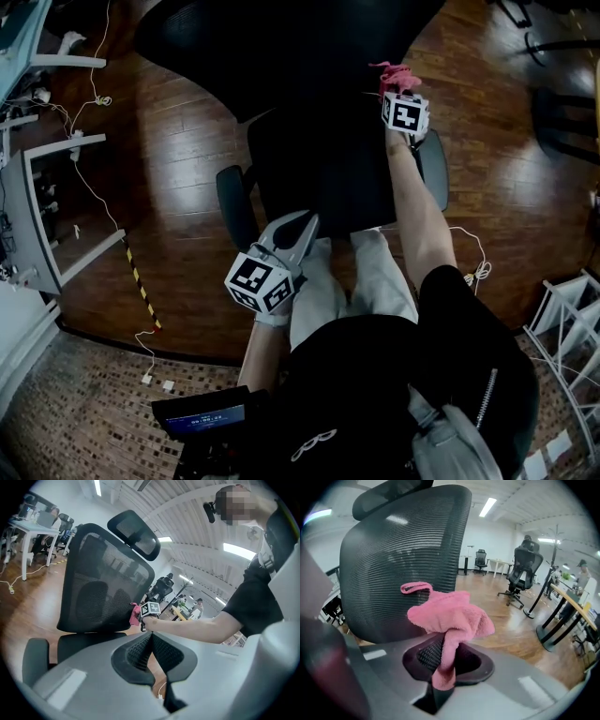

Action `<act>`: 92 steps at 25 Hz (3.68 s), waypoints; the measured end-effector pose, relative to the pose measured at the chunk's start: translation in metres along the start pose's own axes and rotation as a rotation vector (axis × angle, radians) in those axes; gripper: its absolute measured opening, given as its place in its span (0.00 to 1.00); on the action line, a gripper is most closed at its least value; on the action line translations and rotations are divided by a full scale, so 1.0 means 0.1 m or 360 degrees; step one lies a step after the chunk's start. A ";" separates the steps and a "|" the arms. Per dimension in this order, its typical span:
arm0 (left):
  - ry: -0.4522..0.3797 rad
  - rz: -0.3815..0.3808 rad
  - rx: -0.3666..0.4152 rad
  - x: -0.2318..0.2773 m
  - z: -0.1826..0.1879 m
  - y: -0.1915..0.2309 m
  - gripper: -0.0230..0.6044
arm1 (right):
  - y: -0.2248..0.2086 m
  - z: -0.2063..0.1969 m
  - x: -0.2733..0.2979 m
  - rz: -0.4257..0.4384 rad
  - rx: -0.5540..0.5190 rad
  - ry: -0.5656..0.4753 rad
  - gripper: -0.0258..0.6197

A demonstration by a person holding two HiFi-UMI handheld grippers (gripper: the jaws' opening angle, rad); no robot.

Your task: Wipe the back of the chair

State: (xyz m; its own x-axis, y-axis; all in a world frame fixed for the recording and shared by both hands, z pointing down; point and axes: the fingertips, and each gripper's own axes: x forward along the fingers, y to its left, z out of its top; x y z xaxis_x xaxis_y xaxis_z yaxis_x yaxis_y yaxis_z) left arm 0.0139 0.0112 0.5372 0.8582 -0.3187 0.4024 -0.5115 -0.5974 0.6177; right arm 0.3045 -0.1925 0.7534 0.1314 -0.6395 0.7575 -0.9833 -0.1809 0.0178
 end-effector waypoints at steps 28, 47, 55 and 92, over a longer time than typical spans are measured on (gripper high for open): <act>-0.0150 0.0110 -0.0121 -1.05 -0.06 0.81 0.02 | 3.30 -0.22 0.04 0.0696 -0.0568 0.0122 0.10; -0.0042 0.0067 -0.0079 -0.76 -0.04 0.75 0.02 | 4.21 -0.57 -0.04 0.1104 -0.0823 0.0143 0.11; 0.0004 0.0050 -0.0073 -0.48 -0.08 0.64 0.02 | 3.35 -0.46 0.20 0.0909 -0.0757 0.0176 0.11; 0.0230 -0.0271 0.0122 0.80 -0.17 -0.66 0.02 | 0.22 -0.28 0.16 0.0308 0.0030 0.0190 0.12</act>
State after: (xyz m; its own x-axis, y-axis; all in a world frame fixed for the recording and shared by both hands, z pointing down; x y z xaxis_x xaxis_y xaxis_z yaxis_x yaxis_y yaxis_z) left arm 0.1154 0.0377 0.5402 0.9138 -0.1035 0.3927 -0.3506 -0.6893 0.6340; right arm 0.2815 -0.1857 0.7846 -0.0763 -0.5708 0.8176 -0.9861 -0.0782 -0.1466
